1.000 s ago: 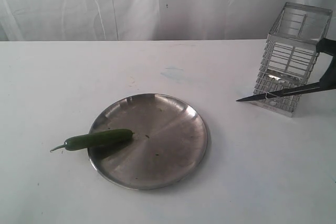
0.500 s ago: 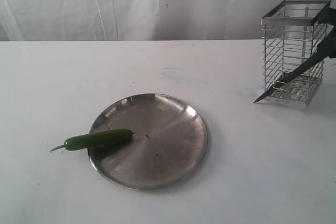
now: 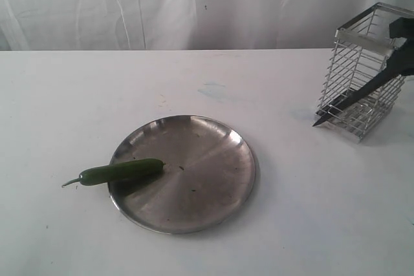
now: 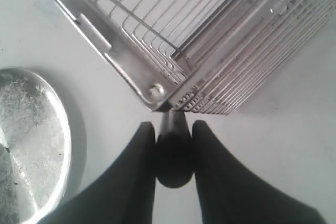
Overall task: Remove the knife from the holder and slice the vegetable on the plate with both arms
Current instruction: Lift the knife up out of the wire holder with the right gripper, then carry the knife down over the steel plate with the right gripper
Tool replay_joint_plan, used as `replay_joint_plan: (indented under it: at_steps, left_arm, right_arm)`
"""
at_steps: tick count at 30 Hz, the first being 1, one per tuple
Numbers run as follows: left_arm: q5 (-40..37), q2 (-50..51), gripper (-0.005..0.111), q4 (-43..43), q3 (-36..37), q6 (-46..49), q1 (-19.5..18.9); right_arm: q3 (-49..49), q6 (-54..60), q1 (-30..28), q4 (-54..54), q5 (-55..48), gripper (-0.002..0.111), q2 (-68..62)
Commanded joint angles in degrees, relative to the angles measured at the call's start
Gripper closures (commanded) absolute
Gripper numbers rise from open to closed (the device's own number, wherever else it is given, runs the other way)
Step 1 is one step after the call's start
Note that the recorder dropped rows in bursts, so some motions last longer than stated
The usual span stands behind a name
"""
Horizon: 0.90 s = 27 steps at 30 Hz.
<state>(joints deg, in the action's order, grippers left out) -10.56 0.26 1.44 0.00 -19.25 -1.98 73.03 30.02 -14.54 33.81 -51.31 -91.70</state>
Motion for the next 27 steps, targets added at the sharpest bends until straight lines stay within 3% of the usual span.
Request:
replay_joint_plan:
  at_steps: [1, 9, 19, 22, 27]
  left_arm:
    - [-0.2, -0.3, 0.107, -0.2, 0.0, 0.1, 0.5]
    - [-0.2, -0.3, 0.107, -0.2, 0.0, 0.1, 0.5]
    - [-0.2, -0.3, 0.107, -0.2, 0.0, 0.1, 0.5]
    - [-0.2, -0.3, 0.107, -0.2, 0.0, 0.1, 0.5]
    - [-0.2, -0.3, 0.107, -0.2, 0.0, 0.1, 0.5]
  right_arm:
    - [-0.7, 8.9, 1.5, 6.4, 4.8, 0.108, 2.7]
    - [0.9, 10.5, 1.5, 6.6, 5.6, 0.108, 11.3]
    - [1.7, 10.5, 1.5, 9.8, -6.4, 0.108, 20.9]
    - [0.4, 10.6, 1.5, 15.2, -6.4, 0.108, 22.7]
    - [-7.4, 18.6, 1.5, 33.6, -7.1, 0.108, 22.6]
